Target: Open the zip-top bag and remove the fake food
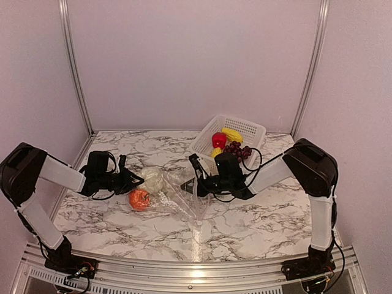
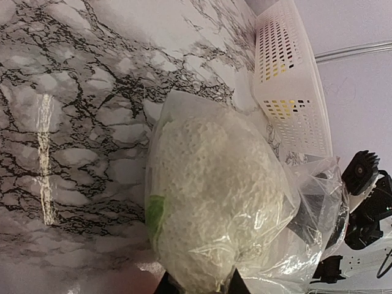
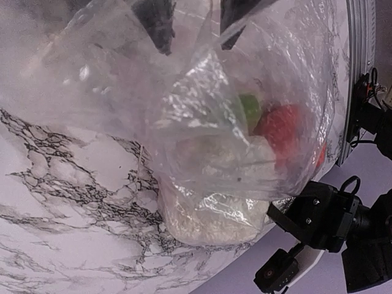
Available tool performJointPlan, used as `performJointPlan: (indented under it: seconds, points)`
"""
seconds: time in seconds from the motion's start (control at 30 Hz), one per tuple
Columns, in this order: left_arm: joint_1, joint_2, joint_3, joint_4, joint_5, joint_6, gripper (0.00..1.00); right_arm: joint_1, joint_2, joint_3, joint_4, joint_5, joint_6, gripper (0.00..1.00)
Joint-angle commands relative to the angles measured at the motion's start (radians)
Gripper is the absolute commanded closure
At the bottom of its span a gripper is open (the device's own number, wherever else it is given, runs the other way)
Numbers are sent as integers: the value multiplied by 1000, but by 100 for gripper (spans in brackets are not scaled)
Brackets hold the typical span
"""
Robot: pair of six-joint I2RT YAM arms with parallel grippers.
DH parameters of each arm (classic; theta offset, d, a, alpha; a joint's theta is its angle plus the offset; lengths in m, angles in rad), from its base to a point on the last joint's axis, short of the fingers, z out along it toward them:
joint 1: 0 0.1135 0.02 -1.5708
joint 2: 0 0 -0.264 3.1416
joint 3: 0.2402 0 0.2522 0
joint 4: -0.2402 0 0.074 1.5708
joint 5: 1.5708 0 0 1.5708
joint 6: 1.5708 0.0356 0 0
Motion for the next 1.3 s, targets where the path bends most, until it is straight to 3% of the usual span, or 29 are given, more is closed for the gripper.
performJointPlan:
  seconds: [0.0, 0.2, 0.4, 0.67, 0.73, 0.9, 1.1, 1.27]
  points:
    - [-42, 44, 34, -30, 33, 22, 100, 16, 59, 75, 25, -19, -5, 72]
    - [-86, 76, 46, 2, 44, 5, 100, 37, 90, 94, 63, -59, 10, 68]
    - [-98, 90, 21, 98, 52, -64, 100, 78, 85, 102, 75, -86, 10, 71]
    - [-120, 103, 23, 142, 61, -92, 100, 92, 127, 160, 51, -47, 24, 67]
    - [-120, 105, 19, 146, 67, -91, 100, 89, 120, 159, 45, -14, 29, 59]
    - [-121, 101, 2, 160, 86, -87, 100, 48, 70, 92, 72, 93, 69, 51]
    - [-122, 100, 1, 178, 92, -105, 100, 65, 48, 74, 77, -22, -3, 51]
    - [-122, 108, 1, 203, 74, -146, 100, 124, 12, -2, 105, -19, -84, 55]
